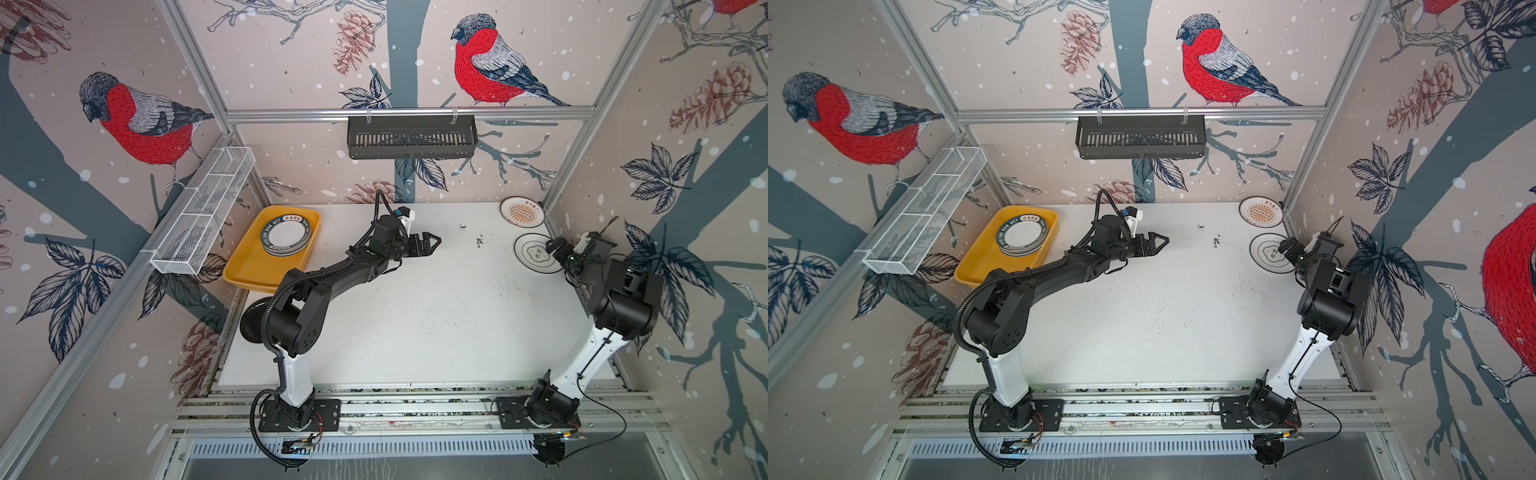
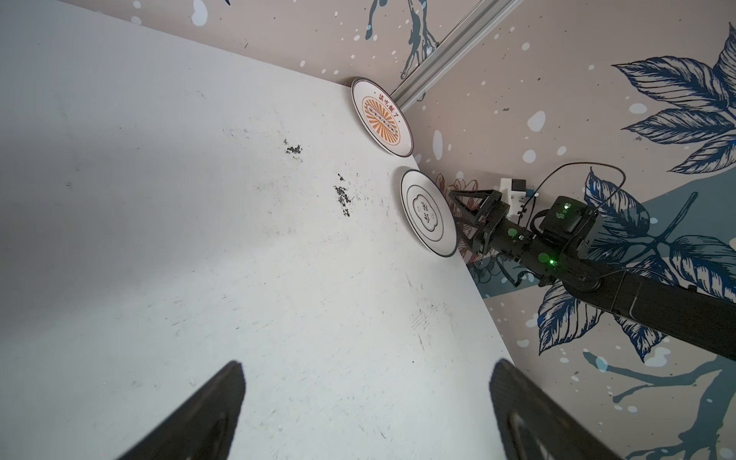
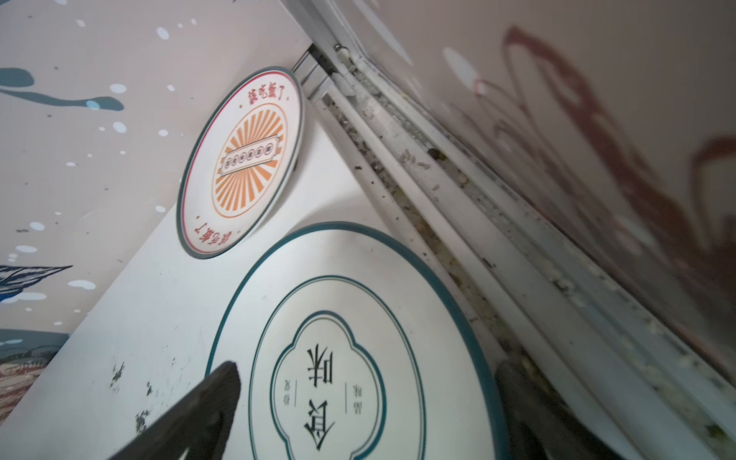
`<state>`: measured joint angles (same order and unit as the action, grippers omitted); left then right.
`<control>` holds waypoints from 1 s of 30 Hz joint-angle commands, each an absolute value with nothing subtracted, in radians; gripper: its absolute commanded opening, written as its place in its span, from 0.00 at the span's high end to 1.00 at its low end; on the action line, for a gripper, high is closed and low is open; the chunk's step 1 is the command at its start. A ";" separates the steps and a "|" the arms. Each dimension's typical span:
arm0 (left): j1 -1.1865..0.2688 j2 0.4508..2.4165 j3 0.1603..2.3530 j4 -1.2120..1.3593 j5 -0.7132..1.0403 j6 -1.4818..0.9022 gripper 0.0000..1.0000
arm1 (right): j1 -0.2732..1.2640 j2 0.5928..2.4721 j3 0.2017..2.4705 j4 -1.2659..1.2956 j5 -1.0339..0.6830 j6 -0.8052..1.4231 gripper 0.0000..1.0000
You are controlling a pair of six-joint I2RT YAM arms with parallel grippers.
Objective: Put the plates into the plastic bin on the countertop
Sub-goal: 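Move the right gripper to the large emblem plate while left gripper withdraws from the bin, then push the large emblem plate with the right gripper toward the left gripper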
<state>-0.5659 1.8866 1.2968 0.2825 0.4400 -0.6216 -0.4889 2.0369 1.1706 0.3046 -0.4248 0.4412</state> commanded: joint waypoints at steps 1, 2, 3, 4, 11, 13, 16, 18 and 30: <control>-0.568 1.890 1.300 0.297 0.433 -0.623 0.04 | -0.461 2.060 1.222 0.270 -0.522 0.370 0.00; -0.569 1.887 1.300 0.296 0.431 -0.622 0.04 | -0.447 2.068 1.241 0.246 -0.533 0.348 0.01; -0.568 1.885 1.297 0.299 0.429 -0.622 0.04 | -0.434 2.072 1.257 0.225 -0.538 0.327 0.00; -0.569 1.882 1.298 0.297 0.427 -0.621 0.04 | -0.418 2.073 1.268 0.211 -0.543 0.314 0.00; -0.569 1.933 1.357 0.216 0.400 -0.608 0.04 | -0.308 2.114 1.390 0.091 -0.548 0.264 0.00; -0.567 1.968 1.401 0.178 0.400 -0.599 0.04 | -0.282 2.132 1.422 0.070 -0.539 0.276 0.01; -0.566 2.014 1.471 0.127 0.392 -0.587 0.04 | -0.250 2.157 1.462 0.054 -0.512 0.295 0.00; -0.566 2.032 1.500 0.118 0.395 -0.586 0.04 | -0.240 2.170 1.484 0.046 -0.495 0.308 0.00; -0.563 2.053 1.484 0.148 0.407 -0.616 0.04 | -0.344 2.160 1.491 0.056 -0.432 0.369 0.00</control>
<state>-0.5648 2.0445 1.4872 0.1299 0.4068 -0.6029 -0.3359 2.1368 1.4696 0.0753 -0.4419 0.3511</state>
